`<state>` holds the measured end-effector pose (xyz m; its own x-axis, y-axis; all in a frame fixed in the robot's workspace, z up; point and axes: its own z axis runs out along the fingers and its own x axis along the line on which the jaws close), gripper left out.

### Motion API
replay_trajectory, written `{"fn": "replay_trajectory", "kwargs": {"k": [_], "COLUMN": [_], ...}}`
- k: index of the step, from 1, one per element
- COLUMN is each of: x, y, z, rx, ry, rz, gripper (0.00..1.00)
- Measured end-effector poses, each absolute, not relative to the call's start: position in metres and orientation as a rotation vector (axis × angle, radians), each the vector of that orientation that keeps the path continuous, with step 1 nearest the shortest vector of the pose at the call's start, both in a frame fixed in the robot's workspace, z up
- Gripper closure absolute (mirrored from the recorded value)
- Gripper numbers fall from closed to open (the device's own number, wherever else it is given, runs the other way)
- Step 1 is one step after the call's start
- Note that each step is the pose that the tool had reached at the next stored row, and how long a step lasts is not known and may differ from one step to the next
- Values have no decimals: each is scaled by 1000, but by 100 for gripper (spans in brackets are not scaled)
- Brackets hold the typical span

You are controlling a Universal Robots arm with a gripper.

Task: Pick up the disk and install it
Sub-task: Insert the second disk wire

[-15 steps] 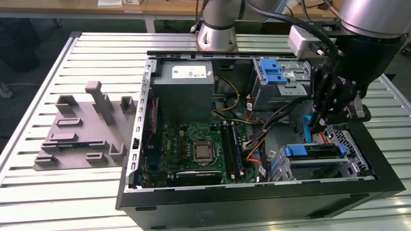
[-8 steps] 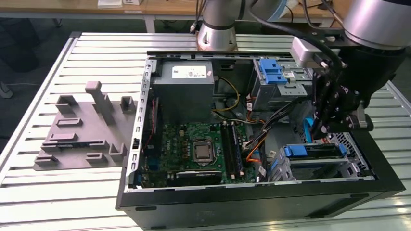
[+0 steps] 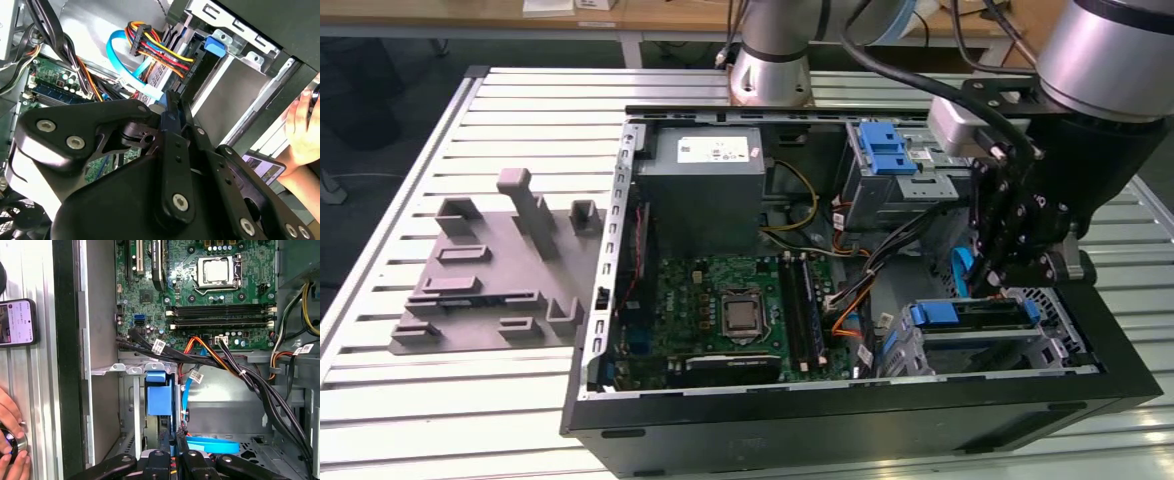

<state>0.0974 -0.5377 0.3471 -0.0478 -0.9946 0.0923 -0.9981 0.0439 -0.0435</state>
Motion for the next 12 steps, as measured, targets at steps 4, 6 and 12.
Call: {"fn": "replay_trajectory", "kwargs": {"k": [4, 6, 12], "x": [101, 102, 102], "y": [-538, -538, -542], "z": [345, 344, 337], "rx": [2139, 2138, 2138], "ry": [-2241, -2241, -2246], "rz": [142, 140, 135], "gripper": [84, 84, 84]}}
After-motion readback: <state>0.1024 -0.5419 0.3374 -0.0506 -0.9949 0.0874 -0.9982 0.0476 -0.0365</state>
